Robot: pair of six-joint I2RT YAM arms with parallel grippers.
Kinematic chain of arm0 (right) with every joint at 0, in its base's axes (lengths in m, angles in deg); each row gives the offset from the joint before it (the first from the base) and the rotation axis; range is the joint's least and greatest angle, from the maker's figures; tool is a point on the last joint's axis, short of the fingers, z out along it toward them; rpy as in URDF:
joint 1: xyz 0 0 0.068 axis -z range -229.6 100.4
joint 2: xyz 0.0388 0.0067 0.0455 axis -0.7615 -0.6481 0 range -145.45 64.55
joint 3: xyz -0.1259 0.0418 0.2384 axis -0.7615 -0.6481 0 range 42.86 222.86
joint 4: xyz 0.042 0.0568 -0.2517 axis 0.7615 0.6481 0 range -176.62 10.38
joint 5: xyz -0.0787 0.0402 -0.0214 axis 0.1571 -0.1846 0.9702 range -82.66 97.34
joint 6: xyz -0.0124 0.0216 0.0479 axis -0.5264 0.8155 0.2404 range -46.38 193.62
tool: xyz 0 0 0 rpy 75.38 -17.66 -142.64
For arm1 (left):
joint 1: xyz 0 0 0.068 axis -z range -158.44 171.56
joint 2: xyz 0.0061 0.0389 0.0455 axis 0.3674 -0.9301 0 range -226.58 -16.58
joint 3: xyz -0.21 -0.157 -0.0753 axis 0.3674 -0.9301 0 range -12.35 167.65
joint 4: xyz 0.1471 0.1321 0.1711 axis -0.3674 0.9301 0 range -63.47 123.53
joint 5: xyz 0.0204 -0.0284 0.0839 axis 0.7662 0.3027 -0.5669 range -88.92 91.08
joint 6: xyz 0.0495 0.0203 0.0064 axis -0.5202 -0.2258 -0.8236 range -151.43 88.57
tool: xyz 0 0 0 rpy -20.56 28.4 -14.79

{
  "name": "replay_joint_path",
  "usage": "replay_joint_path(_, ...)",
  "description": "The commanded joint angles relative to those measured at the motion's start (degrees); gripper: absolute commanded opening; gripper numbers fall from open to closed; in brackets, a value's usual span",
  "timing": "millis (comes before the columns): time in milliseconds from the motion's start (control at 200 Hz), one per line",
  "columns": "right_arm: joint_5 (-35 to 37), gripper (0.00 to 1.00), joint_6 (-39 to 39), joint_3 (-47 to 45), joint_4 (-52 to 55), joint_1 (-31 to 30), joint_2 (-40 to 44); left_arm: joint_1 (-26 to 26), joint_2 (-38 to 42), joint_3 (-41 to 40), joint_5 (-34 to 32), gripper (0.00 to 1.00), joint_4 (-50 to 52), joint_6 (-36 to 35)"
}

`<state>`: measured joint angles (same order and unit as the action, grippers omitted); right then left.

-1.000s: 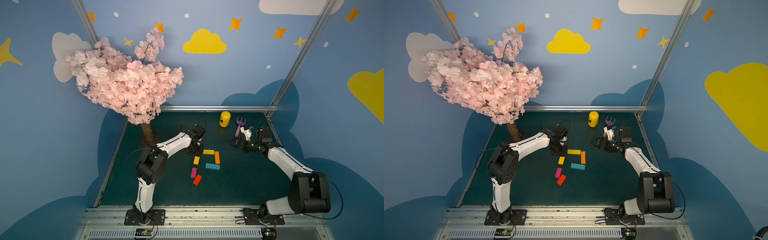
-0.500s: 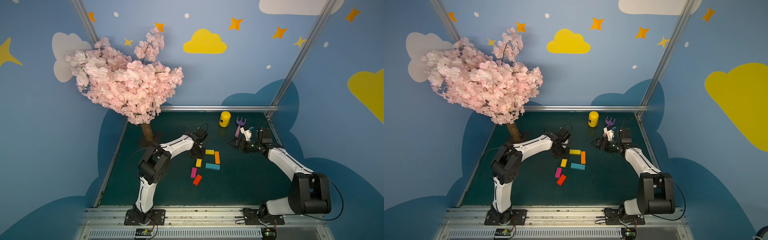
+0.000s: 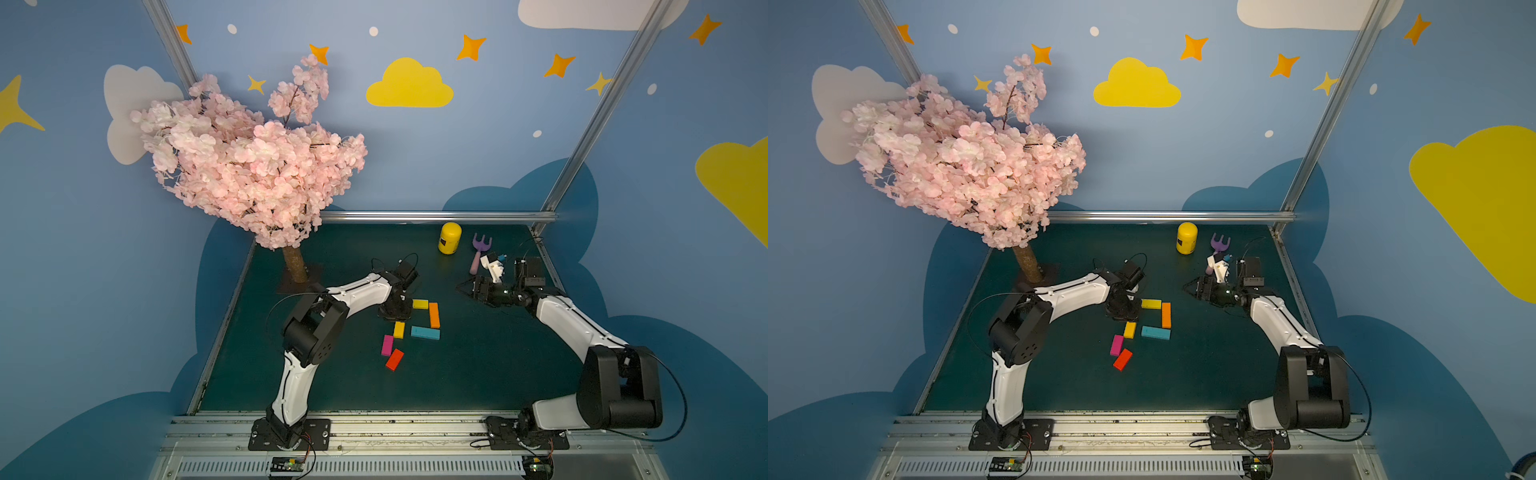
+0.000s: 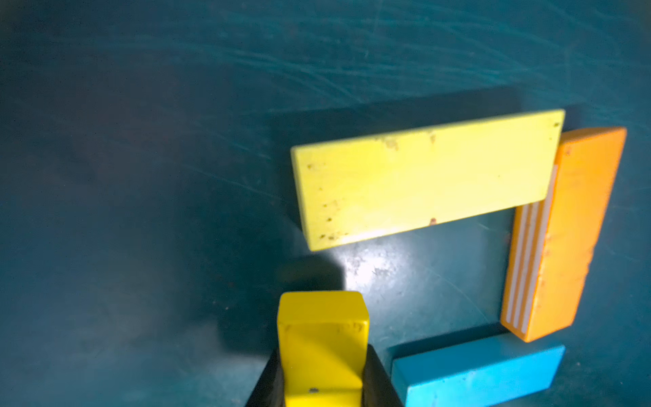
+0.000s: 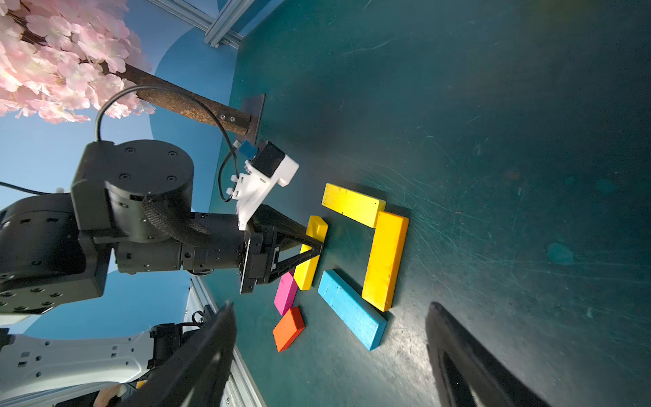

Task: Assemble the letter p with building blocks
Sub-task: Assemble the building block at the center of the board.

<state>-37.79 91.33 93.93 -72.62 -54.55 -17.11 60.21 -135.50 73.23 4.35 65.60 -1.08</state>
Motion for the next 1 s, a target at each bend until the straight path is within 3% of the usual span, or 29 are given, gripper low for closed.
replay_joint_path(0, -1.1, 0.84, -0.9, -0.8, 0.4, 0.3, 1.4, 0.0, -1.2, -0.1, 0.1, 0.16, -0.2, 0.6)
replay_joint_path(991, -1.6, 0.85, -0.8, -1.0, 0.1, 0.4, 0.8, 0.1, -3.8, 1.7, -0.3, 0.15, -1.2, 2.3)
